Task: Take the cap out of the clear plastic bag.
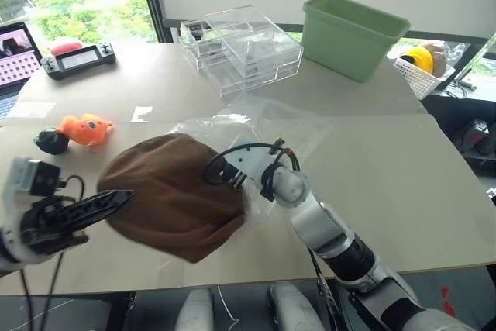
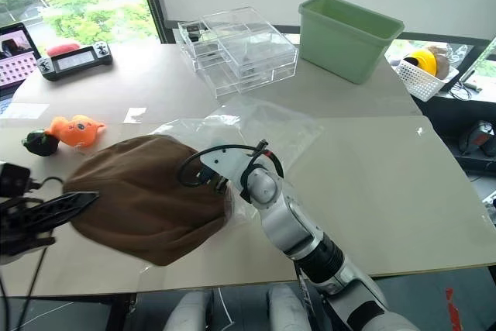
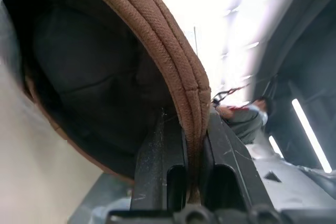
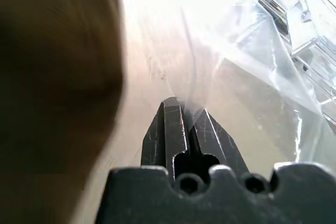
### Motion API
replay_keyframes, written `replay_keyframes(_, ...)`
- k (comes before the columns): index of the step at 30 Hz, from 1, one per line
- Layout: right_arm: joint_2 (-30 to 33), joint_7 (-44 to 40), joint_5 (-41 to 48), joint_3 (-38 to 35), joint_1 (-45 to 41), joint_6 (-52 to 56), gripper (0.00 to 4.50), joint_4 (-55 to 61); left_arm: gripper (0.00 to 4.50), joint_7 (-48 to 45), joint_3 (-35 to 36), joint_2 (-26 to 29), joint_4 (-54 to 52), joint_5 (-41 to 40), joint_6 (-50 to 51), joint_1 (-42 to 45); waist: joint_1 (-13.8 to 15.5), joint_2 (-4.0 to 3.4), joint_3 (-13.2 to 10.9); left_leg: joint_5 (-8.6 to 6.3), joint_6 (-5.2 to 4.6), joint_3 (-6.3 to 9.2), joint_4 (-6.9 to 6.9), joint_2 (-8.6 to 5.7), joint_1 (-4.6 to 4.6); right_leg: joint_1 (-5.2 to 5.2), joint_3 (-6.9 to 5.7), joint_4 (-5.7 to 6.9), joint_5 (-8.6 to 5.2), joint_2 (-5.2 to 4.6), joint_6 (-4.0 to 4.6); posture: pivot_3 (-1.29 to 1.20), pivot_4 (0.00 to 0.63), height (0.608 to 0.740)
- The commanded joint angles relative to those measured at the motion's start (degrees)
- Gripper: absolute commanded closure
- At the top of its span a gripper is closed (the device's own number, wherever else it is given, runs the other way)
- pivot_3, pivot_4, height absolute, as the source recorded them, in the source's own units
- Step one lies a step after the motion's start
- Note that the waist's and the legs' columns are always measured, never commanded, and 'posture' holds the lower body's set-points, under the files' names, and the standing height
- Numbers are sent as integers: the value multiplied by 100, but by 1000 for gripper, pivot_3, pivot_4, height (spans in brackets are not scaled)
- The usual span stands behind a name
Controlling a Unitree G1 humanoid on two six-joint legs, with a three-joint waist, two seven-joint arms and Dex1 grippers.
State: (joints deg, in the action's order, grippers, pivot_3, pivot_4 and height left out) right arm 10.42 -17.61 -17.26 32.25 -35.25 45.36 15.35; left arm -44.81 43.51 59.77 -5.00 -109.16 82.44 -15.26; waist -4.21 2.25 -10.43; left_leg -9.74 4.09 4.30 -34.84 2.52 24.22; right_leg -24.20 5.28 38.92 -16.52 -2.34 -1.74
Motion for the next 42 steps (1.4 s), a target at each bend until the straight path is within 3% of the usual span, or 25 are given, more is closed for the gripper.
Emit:
replay_keyframes(1, -36, -52, -66, -101, -100, -206, 4500, 89, 4458, -571, 507, 197, 64, 216, 277, -221, 18, 0, 0, 0, 0, 1, 0, 3, 0, -2, -3, 1, -1, 2, 3, 0, 150, 735)
replay_keyframes(7, -129, -120, -21, -146, -141, -343, 4500, -86, 4458, -800, 987, 512, 724, 345, 232, -176, 34, 3, 1, 4, 7, 5, -4, 10, -2, 3, -8, 0, -6, 11, -3, 0, 150, 735)
replay_keyframes(13, -181, -203, 31, -196, -139, -443, 4500, -233, 4458, -153, 621, 916, 1902, -384, -542, 1585, 65, 13, 5, 5, 8, 12, -1, 17, 2, -2, -19, 2, -5, 15, 2, 0, 150, 735)
replay_keyframes(16, -124, -309, 46, -183, -71, -558, 4500, -429, 4458, 425, 389, 653, 2119, -384, -791, 2963, 94, 26, 9, 5, 8, 12, -4, 11, 3, 6, -17, 0, -5, 12, -1, 0, 150, 735)
replay_keyframes(19, 95, -438, 17, -193, 27, -921, 4500, -614, 4458, 1594, 432, -90, 2235, -384, -1186, 4302, 120, 29, 11, 5, 9, 14, -5, 9, 3, 9, -19, 3, 4, 11, 13, 0, 150, 735)
replay_keyframes(23, 393, -577, -64, -140, 142, -1326, 4500, -742, 4458, 2623, 696, -998, 1808, -384, -1442, 4930, 144, 36, 14, 5, 9, 17, -12, 10, 7, 9, -20, 8, 8, 12, 14, 0, 150, 735)
replay_keyframes(26, 1236, -881, -470, 412, 427, -3005, 4500, -476, 4458, 3656, 512, -2085, 894, -384, -2201, 4458, 167, 35, 15, 5, 9, 17, -12, 8, 7, 10, -17, 8, 10, 8, 14, 0, 150, 735)
replay_keyframes(29, 1846, -1027, -580, 494, 745, -4172, 4500, -271, 4458, 4308, 139, -2663, 317, -251, -2602, 3825, 156, 44, 19, 5, 9, 10, -15, -2, 7, 9, -14, 9, 11, -8, 11, 0, 150, 735)
replay_keyframes(32, 2357, -1155, -552, 327, 1007, -5139, 4500, -191, 4458, 4382, -544, -3083, -222, 557, -2673, 3003, 161, 44, 19, 5, 10, 9, -19, -5, 5, 13, -7, 9, 14, -9, 8, 0, 150, 735)
replay_keyframes(36, 2521, -1329, -593, 283, 950, -5911, 4500, -505, 4458, 4269, -1232, -3482, -355, 1400, -2882, 2352, 169, 46, 18, 7, 13, 10, -24, -8, -35, 60, -7, 7, 16, -5, 4, 0, 150, 735)
replay_keyframes(38, 2488, -1361, -656, 247, 885, -6165, 4500, -670, 4458, 4202, -1462, -3590, -404, 1681, -2951, 2243, 173, 46, 18, 7, 12, 12, -17, -6, -95, 120, -9, -6, 13, 2, 3, 0, 150, 735)
replay_keyframes(42, 2433, -1434, -683, 130, 747, -6529, 4500, -998, 4458, 4218, -1704, -3618, -266, 2284, -3184, 2250, 175, 45, 18, 7, 12, 13, -19, -5, -124, 163, -9, -28, -10, 3, -35, 0, 150, 735)
